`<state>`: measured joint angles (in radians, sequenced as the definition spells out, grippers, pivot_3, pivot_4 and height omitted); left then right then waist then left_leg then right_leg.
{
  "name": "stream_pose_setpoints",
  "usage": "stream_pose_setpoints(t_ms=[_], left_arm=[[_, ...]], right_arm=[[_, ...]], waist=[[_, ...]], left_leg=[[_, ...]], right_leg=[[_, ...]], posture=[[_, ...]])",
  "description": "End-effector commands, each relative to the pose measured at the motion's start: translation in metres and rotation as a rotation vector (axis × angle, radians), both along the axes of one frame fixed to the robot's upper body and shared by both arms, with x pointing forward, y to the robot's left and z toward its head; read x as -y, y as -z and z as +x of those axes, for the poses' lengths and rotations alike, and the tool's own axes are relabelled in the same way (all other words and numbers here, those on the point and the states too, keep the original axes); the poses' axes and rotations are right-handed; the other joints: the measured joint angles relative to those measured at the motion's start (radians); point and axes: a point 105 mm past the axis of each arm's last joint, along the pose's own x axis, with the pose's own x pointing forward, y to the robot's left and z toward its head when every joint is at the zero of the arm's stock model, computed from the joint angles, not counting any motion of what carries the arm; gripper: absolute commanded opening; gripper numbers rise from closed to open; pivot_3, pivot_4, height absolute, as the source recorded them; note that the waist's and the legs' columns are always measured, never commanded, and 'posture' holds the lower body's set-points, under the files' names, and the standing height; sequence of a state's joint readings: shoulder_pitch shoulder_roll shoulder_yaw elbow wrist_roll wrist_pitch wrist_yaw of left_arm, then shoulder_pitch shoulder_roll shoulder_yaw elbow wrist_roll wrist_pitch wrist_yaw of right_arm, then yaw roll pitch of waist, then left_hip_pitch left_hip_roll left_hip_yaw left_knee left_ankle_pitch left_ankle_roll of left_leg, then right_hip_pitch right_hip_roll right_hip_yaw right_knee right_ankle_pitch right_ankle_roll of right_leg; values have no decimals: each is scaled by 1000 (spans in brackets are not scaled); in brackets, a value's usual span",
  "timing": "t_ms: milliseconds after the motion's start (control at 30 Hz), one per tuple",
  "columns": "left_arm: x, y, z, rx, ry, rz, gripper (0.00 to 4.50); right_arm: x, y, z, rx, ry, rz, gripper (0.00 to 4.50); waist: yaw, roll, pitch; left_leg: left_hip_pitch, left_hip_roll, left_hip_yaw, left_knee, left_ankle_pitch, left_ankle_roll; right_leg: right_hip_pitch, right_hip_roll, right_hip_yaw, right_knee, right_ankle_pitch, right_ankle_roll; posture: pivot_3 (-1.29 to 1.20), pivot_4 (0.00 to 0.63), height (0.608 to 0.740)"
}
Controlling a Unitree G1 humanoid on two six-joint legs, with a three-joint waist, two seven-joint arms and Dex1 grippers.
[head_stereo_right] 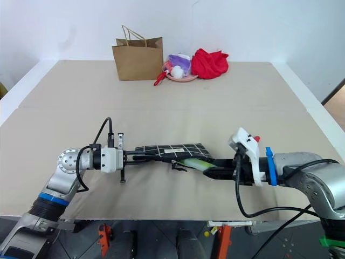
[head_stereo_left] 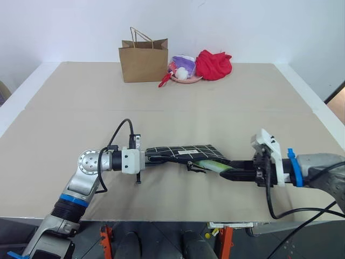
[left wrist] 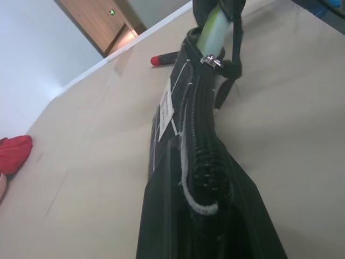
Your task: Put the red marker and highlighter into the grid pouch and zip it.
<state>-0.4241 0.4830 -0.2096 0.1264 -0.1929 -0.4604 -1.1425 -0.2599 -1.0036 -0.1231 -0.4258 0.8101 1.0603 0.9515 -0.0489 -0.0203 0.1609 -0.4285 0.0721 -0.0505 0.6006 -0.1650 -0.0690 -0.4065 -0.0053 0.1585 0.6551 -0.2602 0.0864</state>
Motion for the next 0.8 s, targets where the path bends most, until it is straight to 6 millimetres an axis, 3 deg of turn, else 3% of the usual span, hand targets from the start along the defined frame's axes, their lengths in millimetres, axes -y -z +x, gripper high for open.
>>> stream_pose_setpoints(t_ms=[33, 167, 400, 600, 700, 800], left_arm=[[5, -9, -4, 42, 16, -21, 0], [6, -9, -3, 41, 13, -23, 0], [1, -7, 1, 16, -19, -27, 0], [-2, -7, 3, 6, -34, -21, 0], [-4, -5, 4, 1, -36, -11, 0], [-4, -4, 4, -1, -39, -7, 0]], right_arm=[[-10, -4, 8, 13, 19, 4, 1014], [-16, -9, 16, 20, 45, 30, 1014], [-12, -25, -9, 45, -72, 63, 4305], [7, -34, -23, 53, -72, 75, 4418], [33, -44, -6, 134, 102, 65, 4418], [62, -34, 15, 212, 353, -7, 4418]], waist=[[-2, 0, 0], [0, 0, 0], [3, 0, 0], [1, 0, 0], [0, 0, 0], [1, 0, 0]], left_leg=[[0, 0, 0, 0, 0, 0], [0, 0, 0, 0, 0, 0], [-1, 0, -1, 0, 0, 0], [-1, 0, -2, 0, -1, 1], [-1, 0, -2, 1, 0, 0], [-1, 0, -2, 2, 0, 0]], right_leg=[[0, 0, 0, 0, 0, 0], [0, 0, 0, 0, 0, 0], [0, 0, 0, 0, 0, 2], [0, 0, -1, 0, 0, 1], [0, 0, -1, 0, 0, 1], [1, 0, -1, 0, 0, -2]], posture=[[0, 150, 740], [0, 150, 740], [0, 150, 740], [0, 150, 740], [0, 150, 740], [0, 150, 740]])
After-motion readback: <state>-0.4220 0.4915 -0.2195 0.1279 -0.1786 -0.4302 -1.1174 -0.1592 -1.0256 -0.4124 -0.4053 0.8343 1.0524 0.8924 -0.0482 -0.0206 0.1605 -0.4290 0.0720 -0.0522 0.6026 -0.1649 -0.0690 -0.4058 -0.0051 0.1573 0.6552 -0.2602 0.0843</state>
